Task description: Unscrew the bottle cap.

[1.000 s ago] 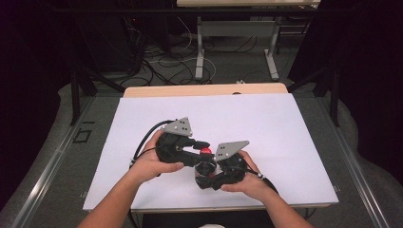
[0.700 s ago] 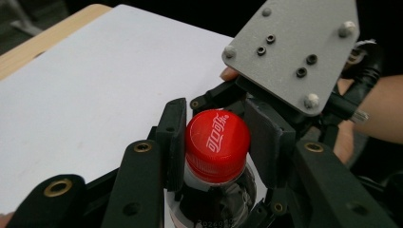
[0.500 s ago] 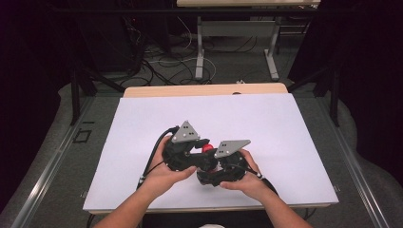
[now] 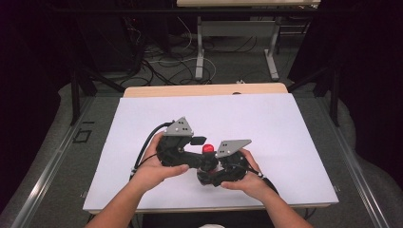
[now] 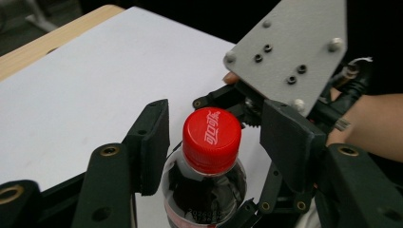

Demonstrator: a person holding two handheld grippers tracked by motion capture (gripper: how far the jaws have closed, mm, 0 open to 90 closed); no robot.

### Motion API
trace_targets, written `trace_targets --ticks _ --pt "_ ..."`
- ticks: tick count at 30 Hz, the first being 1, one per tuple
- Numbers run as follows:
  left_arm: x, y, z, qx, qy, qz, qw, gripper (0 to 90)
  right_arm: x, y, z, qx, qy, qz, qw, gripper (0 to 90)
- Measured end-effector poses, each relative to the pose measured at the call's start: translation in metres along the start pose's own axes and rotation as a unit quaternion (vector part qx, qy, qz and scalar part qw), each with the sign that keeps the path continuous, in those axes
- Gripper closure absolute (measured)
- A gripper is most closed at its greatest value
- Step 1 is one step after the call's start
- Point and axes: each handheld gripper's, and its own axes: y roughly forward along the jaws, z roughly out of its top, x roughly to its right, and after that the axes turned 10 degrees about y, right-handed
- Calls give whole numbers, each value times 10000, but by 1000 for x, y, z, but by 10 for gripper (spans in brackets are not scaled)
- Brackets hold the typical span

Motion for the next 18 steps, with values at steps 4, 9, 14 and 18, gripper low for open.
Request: trace_targets --ticks 4,9,14,18 --pt "-13 0 -3 -117 374 -366 9986 450 -1 1 0 26 -46 43 10000 301" --pt "-24 2 -12 6 468 -827 9955 473 -4 2 -1 -22 -134 81 9999 301" --pt "-26 5 -15 138 330 -1062 9937 535 -6 3 0 -65 -163 136 9998 301" --pt "-24 7 -15 144 455 -1100 9928 608 -7 5 -1 -72 -177 119 9997 301"
